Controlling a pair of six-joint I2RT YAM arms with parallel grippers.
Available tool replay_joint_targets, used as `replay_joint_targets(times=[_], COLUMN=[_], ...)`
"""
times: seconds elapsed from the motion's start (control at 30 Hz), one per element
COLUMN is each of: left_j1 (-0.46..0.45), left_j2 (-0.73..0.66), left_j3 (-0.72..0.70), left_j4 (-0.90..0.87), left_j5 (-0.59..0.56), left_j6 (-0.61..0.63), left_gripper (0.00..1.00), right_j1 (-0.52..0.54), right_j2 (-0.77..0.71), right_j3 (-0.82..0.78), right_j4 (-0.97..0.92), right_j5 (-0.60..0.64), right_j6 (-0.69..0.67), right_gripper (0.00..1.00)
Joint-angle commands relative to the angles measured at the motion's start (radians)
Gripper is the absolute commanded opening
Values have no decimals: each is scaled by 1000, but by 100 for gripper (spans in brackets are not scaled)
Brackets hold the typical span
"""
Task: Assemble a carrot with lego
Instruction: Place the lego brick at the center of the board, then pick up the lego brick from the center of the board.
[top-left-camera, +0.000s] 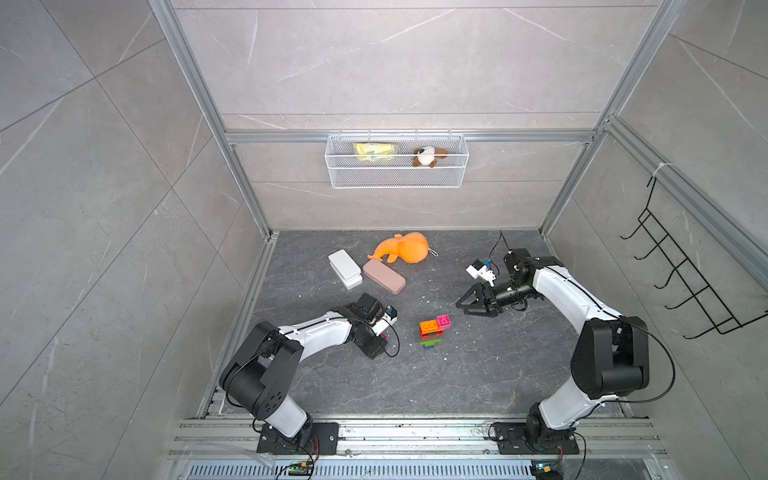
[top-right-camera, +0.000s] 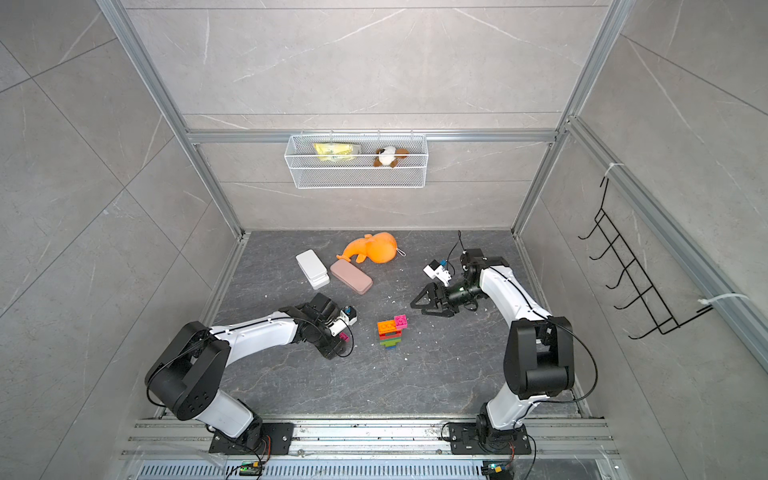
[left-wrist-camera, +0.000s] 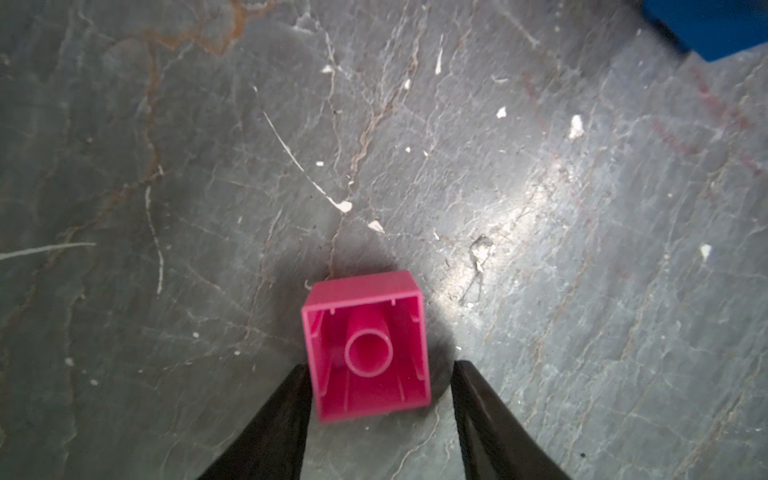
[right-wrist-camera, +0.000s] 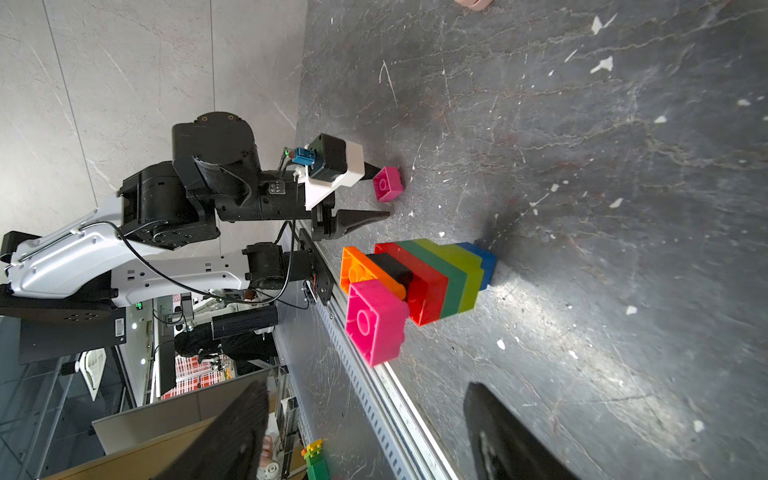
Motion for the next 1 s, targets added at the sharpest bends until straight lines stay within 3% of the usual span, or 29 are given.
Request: replay_joint_targets(times=[0.0,0.4,0.67,0.97], left_j1=[12,40,43,49], left_j2=[-44,-47,-27,-3], left_j3=[-29,-55,-35,-24], left_j4=[102,189,148,126], left_j5=[34,109,96,80], left_j6=[29,9,10,4], left_gripper=[57,48,35,39], right_j1=[1,2,4,4], right_j2=[7,15,14,18], right_j3=[-13,-17,-18,-17], right_j4=[-19,-21,-24,-26], right_j5=[-15,-19,-20,-18], right_j6=[-30,-34,-36,-37], right_gripper=[77,77,77,77])
